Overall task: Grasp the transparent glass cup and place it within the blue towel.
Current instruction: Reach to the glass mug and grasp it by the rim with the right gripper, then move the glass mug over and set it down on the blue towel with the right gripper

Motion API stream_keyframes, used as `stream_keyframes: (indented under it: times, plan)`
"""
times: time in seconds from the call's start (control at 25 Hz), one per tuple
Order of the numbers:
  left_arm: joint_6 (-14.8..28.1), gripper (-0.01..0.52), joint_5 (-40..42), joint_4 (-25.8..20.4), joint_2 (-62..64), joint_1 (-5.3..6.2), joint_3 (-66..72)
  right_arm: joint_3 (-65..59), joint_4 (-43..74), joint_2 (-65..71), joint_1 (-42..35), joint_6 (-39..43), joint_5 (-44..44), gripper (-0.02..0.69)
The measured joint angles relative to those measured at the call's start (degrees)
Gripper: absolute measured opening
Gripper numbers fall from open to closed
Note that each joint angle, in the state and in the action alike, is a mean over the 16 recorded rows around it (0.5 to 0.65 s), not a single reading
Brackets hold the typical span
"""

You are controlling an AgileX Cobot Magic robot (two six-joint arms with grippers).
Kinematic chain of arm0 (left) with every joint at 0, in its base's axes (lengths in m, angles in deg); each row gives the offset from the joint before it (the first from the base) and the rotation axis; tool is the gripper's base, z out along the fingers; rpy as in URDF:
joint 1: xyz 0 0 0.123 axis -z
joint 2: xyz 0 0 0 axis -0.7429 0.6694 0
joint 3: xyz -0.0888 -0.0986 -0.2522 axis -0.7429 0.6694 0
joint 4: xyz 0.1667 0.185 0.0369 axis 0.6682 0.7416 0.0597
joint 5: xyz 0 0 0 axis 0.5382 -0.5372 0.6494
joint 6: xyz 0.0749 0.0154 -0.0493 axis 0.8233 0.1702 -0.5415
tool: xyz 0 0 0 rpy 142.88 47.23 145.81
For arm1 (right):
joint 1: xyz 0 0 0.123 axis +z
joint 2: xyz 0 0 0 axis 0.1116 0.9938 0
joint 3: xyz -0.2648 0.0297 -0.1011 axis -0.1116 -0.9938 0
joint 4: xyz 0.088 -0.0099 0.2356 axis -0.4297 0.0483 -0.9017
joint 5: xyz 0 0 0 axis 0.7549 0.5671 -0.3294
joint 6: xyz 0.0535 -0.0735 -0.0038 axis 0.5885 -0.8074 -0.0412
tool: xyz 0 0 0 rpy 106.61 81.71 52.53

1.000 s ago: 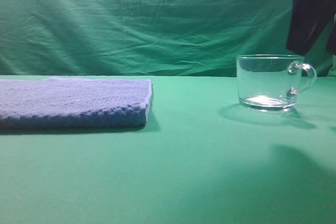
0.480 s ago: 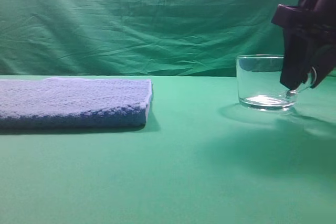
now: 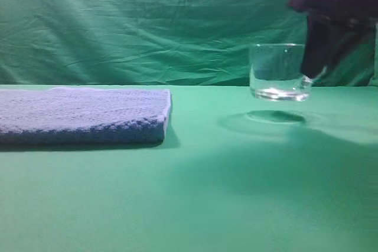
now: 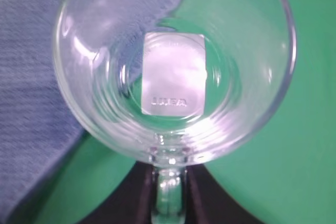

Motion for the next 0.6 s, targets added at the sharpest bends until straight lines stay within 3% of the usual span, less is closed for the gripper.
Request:
stream_keyframes:
  times: [0.6]
  plan:
    - [-0.09, 0.0, 0.0, 0.0, 0.0, 0.0, 0.0, 31.25, -0.15, 25.15, 15.84, 0.03, 4.87, 0.102]
